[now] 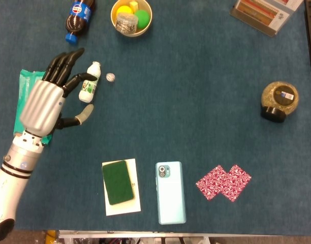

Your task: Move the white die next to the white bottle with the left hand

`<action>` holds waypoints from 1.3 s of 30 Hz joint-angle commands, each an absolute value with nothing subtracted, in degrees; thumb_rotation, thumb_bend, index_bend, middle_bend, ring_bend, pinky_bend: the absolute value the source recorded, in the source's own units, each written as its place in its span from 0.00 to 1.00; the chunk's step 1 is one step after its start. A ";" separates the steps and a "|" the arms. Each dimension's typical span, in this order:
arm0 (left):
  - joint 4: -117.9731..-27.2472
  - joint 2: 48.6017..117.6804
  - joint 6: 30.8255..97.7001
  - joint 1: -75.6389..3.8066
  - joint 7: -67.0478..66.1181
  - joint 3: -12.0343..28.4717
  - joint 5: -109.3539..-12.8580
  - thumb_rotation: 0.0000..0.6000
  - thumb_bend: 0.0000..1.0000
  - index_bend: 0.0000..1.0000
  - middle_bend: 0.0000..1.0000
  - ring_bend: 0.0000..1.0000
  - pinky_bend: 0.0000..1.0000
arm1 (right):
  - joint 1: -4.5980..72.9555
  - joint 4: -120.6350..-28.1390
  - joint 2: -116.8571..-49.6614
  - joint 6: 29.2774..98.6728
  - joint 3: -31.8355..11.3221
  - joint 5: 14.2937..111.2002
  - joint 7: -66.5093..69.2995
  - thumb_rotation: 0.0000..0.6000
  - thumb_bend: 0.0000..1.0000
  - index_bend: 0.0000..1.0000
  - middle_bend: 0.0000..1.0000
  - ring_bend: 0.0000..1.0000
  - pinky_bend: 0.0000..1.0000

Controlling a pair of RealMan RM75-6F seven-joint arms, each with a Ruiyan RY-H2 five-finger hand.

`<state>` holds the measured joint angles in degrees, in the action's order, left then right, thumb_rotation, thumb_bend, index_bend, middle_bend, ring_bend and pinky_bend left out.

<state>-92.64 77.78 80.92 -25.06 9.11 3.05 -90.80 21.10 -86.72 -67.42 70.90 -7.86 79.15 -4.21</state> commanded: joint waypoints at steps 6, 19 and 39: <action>-92.23 76.30 80.62 -23.00 6.71 2.12 -89.22 1.00 0.31 0.34 0.06 0.00 0.05 | 20.24 -87.42 -66.46 71.99 -7.84 79.19 -4.09 1.00 0.21 0.48 0.37 0.26 0.34; -94.77 61.80 74.46 -19.36 -5.94 -1.39 -81.59 1.00 0.31 0.37 0.15 0.08 0.27 | 18.28 -91.71 -61.83 73.09 -5.90 81.12 -6.48 1.00 0.21 0.48 0.37 0.26 0.34; -99.85 52.19 88.20 -5.74 -8.21 -2.20 -78.10 1.00 0.31 0.40 0.29 0.21 0.39 | 10.34 -105.74 -55.38 84.56 -2.01 88.46 -18.95 1.00 0.21 0.48 0.37 0.27 0.34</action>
